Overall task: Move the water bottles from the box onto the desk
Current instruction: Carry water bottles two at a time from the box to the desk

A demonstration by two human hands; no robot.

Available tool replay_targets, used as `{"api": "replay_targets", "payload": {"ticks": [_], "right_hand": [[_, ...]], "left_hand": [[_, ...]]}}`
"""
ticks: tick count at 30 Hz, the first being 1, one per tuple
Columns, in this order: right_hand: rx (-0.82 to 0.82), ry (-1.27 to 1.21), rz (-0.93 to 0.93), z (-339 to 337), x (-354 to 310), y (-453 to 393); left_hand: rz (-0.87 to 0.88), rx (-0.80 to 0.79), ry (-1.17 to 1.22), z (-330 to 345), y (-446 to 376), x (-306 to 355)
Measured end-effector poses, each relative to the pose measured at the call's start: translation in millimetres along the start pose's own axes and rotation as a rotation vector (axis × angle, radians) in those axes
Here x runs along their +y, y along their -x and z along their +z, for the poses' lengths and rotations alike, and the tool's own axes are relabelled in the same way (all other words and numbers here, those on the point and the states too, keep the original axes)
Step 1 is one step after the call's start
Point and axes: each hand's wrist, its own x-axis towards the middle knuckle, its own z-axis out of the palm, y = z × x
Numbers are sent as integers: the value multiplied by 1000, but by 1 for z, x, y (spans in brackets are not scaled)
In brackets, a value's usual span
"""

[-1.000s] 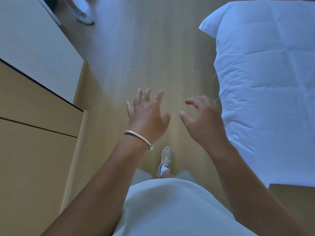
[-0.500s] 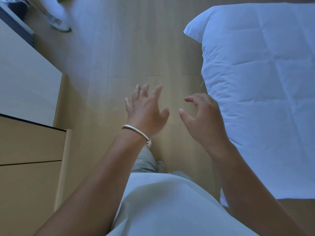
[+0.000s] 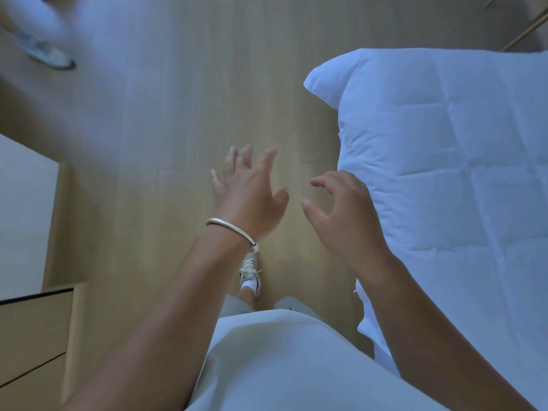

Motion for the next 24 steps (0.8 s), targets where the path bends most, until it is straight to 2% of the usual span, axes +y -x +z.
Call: {"api": "replay_targets", "payload": {"ticks": [7, 16, 24], "right_hand": [[-16, 0, 8, -5, -27, -100], [40, -51, 23, -14, -32, -230], [10, -100, 3, -31, -28, -415]], "left_hand": [[24, 26, 13, -54, -98, 9], [28, 2, -22, -84, -214, 30], [2, 32, -128, -134, -373, 77]]}}
